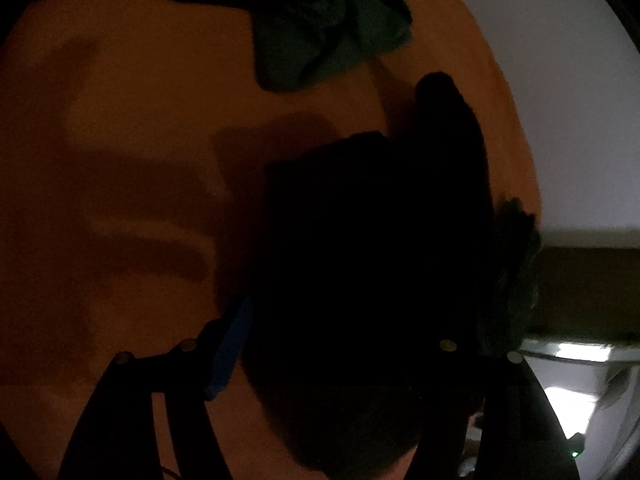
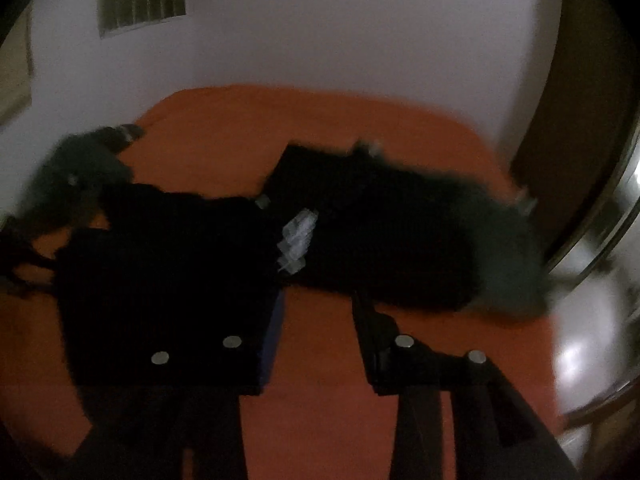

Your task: Fold clothes

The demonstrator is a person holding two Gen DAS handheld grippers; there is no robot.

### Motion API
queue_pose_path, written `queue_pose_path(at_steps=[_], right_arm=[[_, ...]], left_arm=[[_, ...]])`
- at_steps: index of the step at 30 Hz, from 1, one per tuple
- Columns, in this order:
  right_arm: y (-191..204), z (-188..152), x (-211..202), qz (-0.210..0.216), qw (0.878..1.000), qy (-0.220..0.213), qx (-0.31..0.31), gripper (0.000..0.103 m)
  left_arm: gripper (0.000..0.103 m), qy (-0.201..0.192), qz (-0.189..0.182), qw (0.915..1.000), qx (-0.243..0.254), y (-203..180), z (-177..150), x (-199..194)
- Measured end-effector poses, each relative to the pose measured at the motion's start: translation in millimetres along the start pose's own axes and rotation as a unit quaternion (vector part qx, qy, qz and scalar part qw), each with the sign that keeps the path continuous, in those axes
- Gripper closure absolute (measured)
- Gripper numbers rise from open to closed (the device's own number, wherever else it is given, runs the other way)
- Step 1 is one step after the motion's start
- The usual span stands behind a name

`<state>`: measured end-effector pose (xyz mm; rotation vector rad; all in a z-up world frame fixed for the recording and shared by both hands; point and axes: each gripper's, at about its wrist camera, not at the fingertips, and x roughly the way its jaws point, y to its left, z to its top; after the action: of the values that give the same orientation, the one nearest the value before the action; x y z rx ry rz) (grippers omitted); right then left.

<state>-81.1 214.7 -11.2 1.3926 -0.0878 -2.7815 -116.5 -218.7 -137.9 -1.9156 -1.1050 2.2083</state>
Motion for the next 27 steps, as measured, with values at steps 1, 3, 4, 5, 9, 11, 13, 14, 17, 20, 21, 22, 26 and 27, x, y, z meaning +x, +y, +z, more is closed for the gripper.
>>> queue_pose_path(at_steps=[1, 3, 4, 5, 9, 11, 13, 14, 17, 20, 21, 22, 26, 27], right_arm=[[5, -2, 12, 0.024, 1.000, 0.018, 0.008, 0.069], [23, -6, 36, 0.058, 0.997, 0.045, 0.003, 0.069], [34, -7, 46, 0.067, 0.996, 0.051, -0.003, 0.069], [46, -7, 55, 0.076, 0.996, 0.055, -0.009, 0.069], [71, -20, 75, 0.101, 0.992, 0.070, -0.030, 0.068], [74, -21, 74, 0.099, 0.992, 0.068, -0.040, 0.068], [79, -23, 68, 0.093, 0.992, 0.063, -0.050, 0.068], [79, -22, 65, 0.092, 0.993, 0.060, -0.051, 0.068], [76, -15, 57, 0.094, 0.994, 0.039, -0.045, 0.068], [76, -1, 41, 0.104, 0.993, -0.005, -0.052, 0.068], [79, 6, 38, 0.112, 0.992, -0.015, -0.063, 0.068], [85, 13, 37, 0.125, 0.989, -0.017, -0.079, 0.068], [135, 55, 51, 0.192, 0.962, -0.046, -0.187, 0.043], [157, 68, 61, 0.213, 0.951, -0.047, -0.219, 0.031]], left_arm=[[0.034, -0.004, 0.014, 0.9999, -0.004, 0, 5, 4], [0.034, -0.009, 0.021, 0.9996, -0.019, 2, 13, 11], [0.034, -0.007, 0.012, 0.9994, -0.030, 4, 18, 15], [0.034, -0.005, 0.003, 0.9991, -0.042, 6, 22, 19], [0.041, -0.022, -0.048, 0.9955, -0.079, 14, 30, 23], [0.092, -0.047, -0.061, 0.9939, -0.079, 14, 29, 16], [0.093, -0.086, -0.056, 0.9936, -0.047, 6, 22, -2], [0.093, -0.106, -0.055, 0.9923, -0.033, 3, 16, -14], [0.094, -0.140, -0.056, 0.9886, -0.005, 10, -12, -53], [0.094, -0.145, -0.033, 0.9889, -0.001, 30, -38, -75], [0.094, -0.143, -0.011, 0.9897, -0.005, 26, -32, -67], [0.094, -0.133, 0.000, 0.9911, -0.007, 29, -30, -58], [0.092, -0.085, 0.021, 0.9960, -0.021, 50, -36, -23], [0.091, -0.069, 0.003, 0.9969, -0.037, 56, -41, -15]])
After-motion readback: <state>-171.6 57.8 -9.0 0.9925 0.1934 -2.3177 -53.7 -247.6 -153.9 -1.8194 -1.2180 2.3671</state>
